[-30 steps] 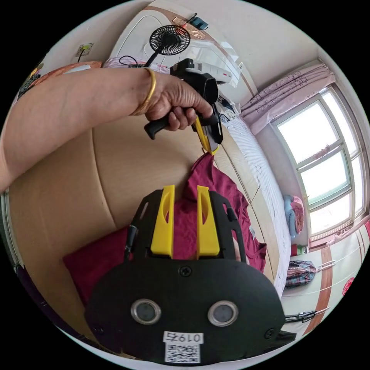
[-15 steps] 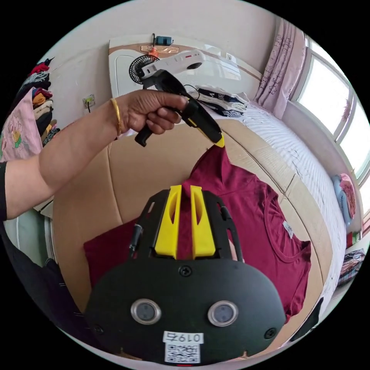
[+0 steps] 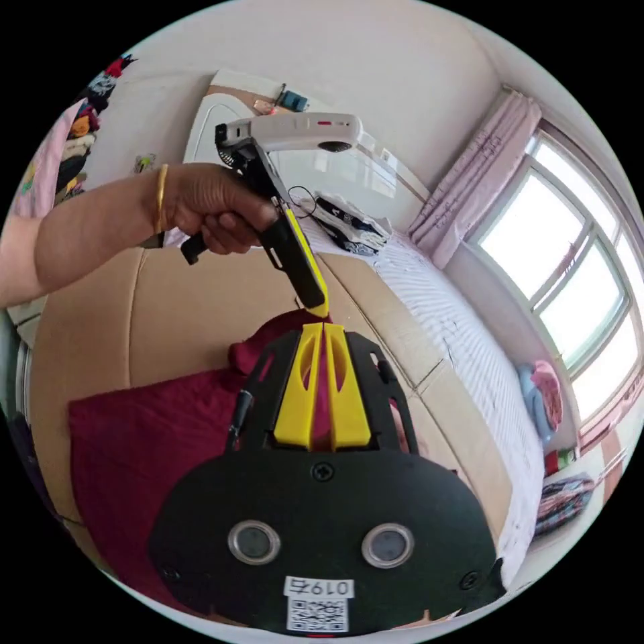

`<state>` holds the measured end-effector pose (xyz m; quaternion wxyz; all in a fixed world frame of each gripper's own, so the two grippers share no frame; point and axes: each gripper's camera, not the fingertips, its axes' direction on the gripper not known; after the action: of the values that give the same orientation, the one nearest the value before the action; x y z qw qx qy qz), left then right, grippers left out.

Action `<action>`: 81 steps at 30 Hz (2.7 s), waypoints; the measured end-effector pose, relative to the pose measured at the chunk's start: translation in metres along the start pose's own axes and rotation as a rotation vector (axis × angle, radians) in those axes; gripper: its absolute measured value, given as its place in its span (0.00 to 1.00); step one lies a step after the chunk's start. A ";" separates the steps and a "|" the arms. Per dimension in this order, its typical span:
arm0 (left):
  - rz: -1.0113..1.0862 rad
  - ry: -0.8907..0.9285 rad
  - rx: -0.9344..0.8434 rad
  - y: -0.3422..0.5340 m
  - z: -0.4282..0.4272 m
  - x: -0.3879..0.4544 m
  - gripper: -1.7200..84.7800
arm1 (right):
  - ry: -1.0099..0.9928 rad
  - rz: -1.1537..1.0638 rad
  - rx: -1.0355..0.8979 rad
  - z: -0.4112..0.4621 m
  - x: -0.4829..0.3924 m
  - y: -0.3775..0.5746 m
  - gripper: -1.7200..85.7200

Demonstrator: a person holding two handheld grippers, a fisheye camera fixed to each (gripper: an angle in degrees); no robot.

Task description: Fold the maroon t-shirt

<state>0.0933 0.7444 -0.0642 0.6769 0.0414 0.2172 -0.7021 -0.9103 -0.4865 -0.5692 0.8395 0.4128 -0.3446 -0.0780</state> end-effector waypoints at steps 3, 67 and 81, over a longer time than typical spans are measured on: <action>0.035 -0.008 0.011 0.001 -0.005 0.002 0.03 | -0.089 -0.187 -0.043 0.020 0.026 -0.022 0.09; 0.294 -0.296 -0.047 0.056 -0.035 0.281 0.03 | 0.065 -0.532 -0.160 -0.025 0.083 0.083 0.01; 0.332 -0.332 -0.076 0.057 -0.012 0.320 0.03 | 0.202 -0.656 -0.209 -0.034 0.046 0.135 0.01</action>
<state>0.1203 0.4510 -0.2022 0.8106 -0.0651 0.1195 -0.5696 -0.8748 -0.3961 -0.4591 0.8373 0.4190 -0.0993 -0.3368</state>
